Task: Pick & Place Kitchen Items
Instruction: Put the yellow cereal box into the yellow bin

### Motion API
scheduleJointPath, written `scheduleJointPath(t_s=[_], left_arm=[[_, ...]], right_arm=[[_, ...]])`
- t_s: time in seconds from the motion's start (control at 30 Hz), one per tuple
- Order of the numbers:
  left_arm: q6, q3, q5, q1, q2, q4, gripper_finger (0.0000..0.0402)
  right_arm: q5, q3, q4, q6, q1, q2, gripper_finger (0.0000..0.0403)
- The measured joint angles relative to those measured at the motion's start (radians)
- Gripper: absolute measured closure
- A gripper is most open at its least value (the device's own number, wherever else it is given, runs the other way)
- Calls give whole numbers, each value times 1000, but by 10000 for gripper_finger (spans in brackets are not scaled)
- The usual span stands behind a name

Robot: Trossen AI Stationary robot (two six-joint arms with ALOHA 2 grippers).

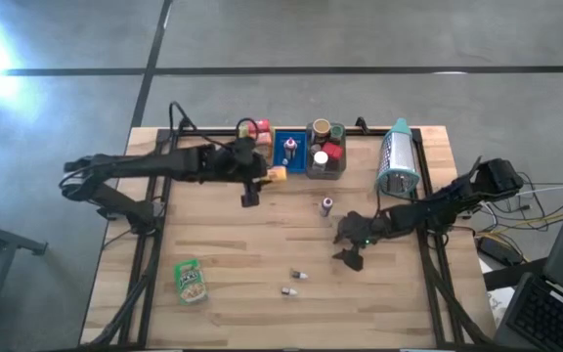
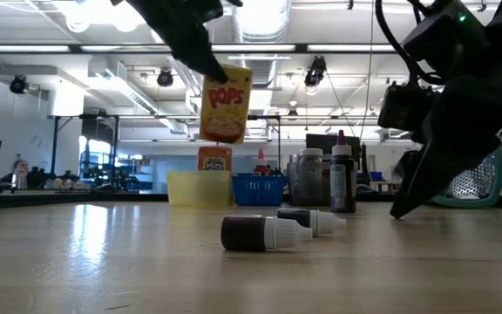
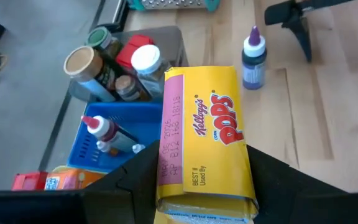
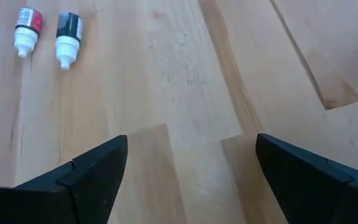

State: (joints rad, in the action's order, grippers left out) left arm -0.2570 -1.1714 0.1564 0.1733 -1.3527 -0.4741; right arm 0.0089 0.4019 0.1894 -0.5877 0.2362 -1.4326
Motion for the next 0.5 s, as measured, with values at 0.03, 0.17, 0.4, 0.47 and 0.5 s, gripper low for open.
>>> scheduleJointPath(t_s=[0.03, 0.17, 0.4, 0.47, 0.5], left_arm=[[-7, 11, -16, 14, 5, 9, 204], [-24, 42, -71, 65, 12, 21, 204], [-105, 51, -76, 127, 15, 24, 204], [-126, 51, -93, 147, 16, 32, 204], [-136, 51, -95, 157, 17, 30, 204]], right_arm=[[5, 0, 0, 0, 4, 0, 59], [56, -9, 0, -9, 32, 4, 78], [144, -105, 3, -148, 87, 105, 119], [181, -146, 1, -201, 102, 158, 129], [202, -165, 0, -229, 110, 184, 134]])
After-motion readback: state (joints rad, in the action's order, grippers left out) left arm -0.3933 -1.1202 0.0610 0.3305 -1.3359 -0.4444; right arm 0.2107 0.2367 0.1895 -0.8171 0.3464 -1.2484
